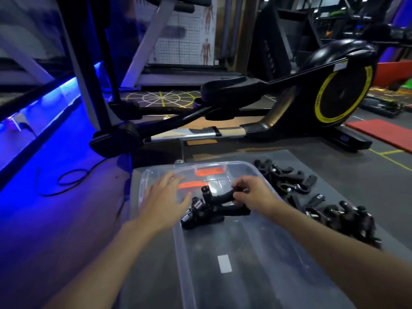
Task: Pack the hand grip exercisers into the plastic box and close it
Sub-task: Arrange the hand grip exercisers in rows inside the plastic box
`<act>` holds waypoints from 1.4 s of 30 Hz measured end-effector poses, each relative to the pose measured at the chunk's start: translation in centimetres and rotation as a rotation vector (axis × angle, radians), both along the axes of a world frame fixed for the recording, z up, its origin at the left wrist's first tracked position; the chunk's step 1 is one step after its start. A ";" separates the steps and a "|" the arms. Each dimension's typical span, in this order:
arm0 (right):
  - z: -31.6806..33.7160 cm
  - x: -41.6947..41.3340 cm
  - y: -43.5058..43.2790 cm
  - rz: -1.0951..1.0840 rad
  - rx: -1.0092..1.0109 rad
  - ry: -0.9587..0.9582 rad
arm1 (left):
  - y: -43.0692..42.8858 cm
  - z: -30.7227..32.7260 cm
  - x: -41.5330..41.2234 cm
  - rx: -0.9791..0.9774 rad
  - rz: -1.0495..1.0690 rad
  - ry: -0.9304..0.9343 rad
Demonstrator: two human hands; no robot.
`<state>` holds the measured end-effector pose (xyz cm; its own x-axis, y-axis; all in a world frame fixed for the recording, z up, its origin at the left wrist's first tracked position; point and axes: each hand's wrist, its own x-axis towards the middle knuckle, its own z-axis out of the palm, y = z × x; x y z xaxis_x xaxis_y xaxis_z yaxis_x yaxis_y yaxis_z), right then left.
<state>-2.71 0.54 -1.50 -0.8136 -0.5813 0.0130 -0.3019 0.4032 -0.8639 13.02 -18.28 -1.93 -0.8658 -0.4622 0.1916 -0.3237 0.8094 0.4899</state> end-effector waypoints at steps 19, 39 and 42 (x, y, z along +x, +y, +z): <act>-12.1 -1.9 -3.8 0.030 0.244 0.037 | 0.2 -2.1 0.7 0.023 -0.031 -0.111; -12.8 -1.2 -3.6 -0.037 0.328 0.312 | 0.5 -1.8 1.0 0.007 -0.032 -0.131; -12.6 -1.3 -3.6 -0.042 0.337 0.279 | 0.4 -2.0 0.9 -0.001 -0.029 -0.137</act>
<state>-3.99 -3.03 -14.13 -0.8288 -0.5572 0.0513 -0.4825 0.6652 -0.5698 13.94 -17.93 -3.91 -0.8967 -0.4368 0.0713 -0.3641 0.8197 0.4422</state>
